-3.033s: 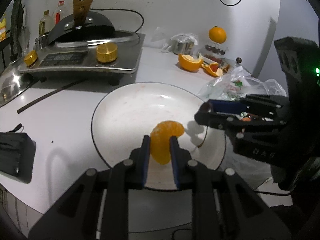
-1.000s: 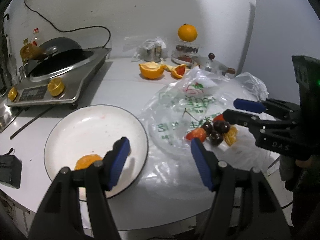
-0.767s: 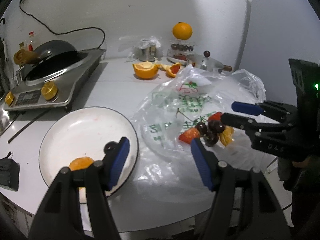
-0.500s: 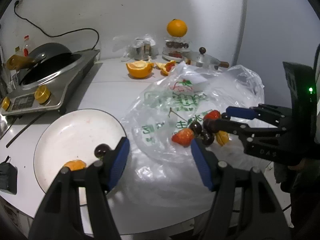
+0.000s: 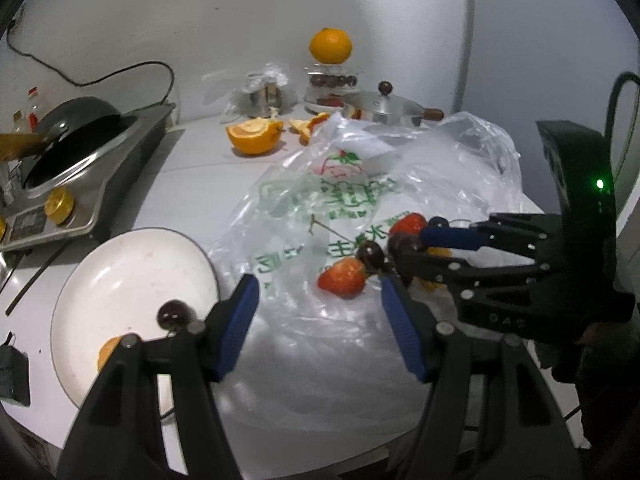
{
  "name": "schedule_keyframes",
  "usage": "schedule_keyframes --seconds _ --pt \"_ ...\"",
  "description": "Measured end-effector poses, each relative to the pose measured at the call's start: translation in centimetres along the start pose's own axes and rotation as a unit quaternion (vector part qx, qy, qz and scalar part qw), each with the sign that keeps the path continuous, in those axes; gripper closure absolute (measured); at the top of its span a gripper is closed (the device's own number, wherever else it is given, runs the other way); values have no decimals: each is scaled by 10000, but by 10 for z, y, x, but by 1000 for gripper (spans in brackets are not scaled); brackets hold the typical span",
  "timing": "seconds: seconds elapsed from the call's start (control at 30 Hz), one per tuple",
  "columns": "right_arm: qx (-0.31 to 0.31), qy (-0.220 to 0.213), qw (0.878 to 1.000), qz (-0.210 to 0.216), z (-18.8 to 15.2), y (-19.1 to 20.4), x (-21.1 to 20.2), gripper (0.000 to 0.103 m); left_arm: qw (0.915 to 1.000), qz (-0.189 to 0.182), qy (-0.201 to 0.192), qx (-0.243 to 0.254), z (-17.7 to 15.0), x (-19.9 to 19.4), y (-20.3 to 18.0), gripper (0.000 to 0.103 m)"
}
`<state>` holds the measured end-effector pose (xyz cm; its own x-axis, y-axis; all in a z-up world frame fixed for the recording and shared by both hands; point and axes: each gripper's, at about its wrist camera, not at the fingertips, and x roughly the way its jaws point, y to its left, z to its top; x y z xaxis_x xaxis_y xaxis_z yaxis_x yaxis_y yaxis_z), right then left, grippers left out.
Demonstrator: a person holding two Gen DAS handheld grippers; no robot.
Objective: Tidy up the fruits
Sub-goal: 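Grasp a strawberry with the left gripper while the right gripper grasps another dark cherry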
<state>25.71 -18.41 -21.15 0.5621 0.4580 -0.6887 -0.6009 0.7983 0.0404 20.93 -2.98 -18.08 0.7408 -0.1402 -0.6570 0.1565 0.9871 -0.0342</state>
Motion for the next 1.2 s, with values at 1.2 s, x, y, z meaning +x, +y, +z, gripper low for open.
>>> schedule_keyframes --seconds 1.2 --pt "195 -258 9995 46 7 -27 -9 73 9800 70 338 1961 1 66 -37 52"
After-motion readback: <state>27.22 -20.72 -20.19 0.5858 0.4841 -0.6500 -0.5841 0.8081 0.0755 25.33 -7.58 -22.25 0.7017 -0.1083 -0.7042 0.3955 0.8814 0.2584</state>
